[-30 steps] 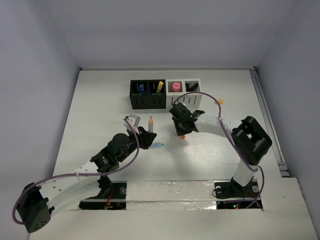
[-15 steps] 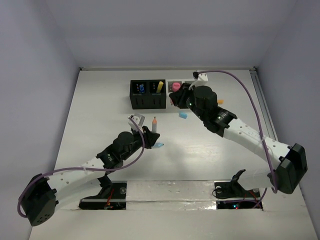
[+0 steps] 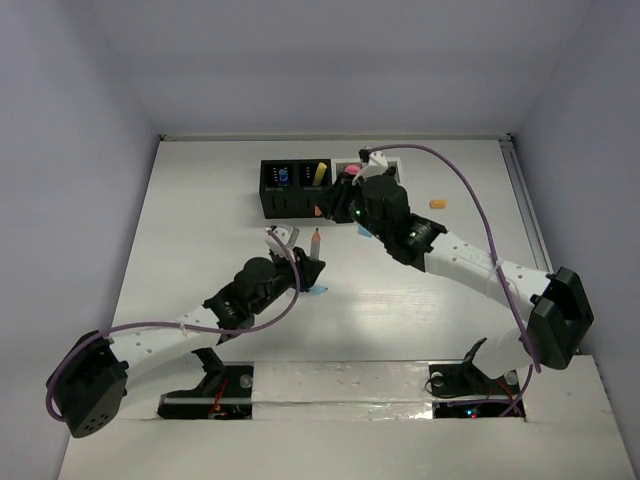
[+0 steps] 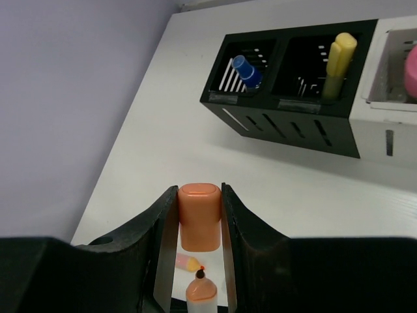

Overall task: Sort the stationery into containers
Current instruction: Close the pen cap on the pen.

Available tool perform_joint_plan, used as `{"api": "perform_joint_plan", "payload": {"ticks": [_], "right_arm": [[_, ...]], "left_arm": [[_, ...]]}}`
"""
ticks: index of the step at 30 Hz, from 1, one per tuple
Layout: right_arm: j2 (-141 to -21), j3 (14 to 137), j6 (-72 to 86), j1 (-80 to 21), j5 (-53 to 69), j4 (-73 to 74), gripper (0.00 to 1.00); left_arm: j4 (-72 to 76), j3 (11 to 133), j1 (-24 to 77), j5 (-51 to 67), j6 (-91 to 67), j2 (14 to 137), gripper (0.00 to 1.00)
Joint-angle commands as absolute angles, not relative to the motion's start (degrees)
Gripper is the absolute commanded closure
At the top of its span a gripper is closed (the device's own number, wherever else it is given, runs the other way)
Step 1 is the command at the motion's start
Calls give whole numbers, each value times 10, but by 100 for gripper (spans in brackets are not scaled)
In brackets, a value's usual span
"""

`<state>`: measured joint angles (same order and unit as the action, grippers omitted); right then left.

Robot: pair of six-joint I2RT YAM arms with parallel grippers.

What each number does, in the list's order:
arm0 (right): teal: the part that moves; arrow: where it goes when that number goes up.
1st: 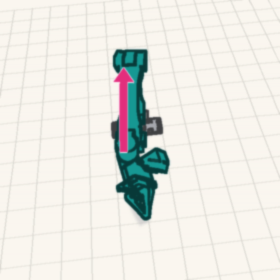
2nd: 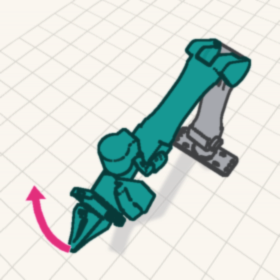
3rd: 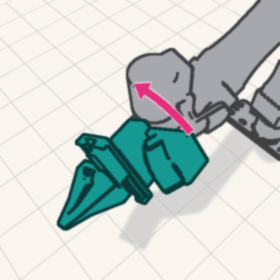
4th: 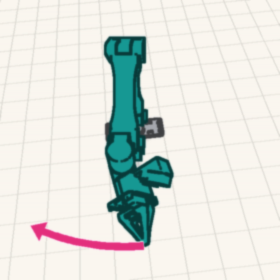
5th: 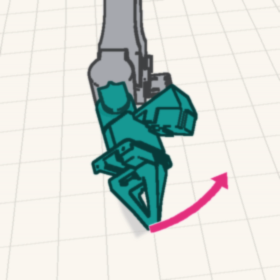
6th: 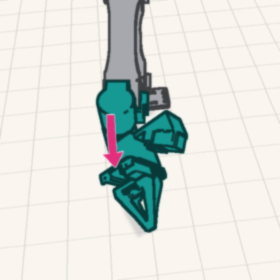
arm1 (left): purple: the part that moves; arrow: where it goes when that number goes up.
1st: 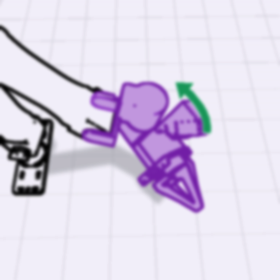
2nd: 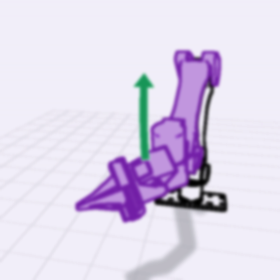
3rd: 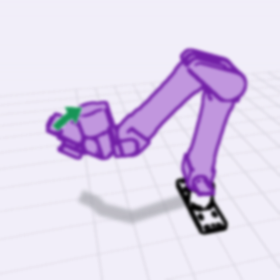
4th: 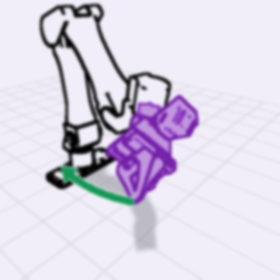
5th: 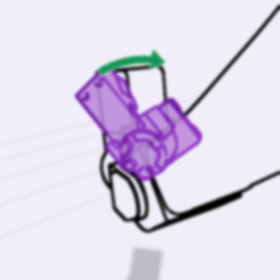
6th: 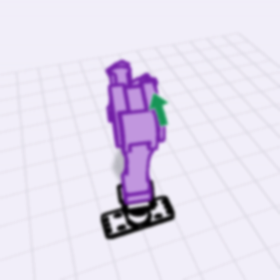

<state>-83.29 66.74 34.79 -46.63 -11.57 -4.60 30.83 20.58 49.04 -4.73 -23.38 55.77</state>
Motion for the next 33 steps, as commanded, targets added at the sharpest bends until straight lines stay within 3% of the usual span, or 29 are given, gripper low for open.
{"api": "perform_joint_plan", "payload": {"ticks": [1,33], "right_arm": [[-838,695,355,-479,-113,-84,92],[-838,670,345,-511,-161,-86,92]], "left_arm": [[352,238,490,-42,-219,562,100],[323,266,490,-93,-214,565,100]]}}
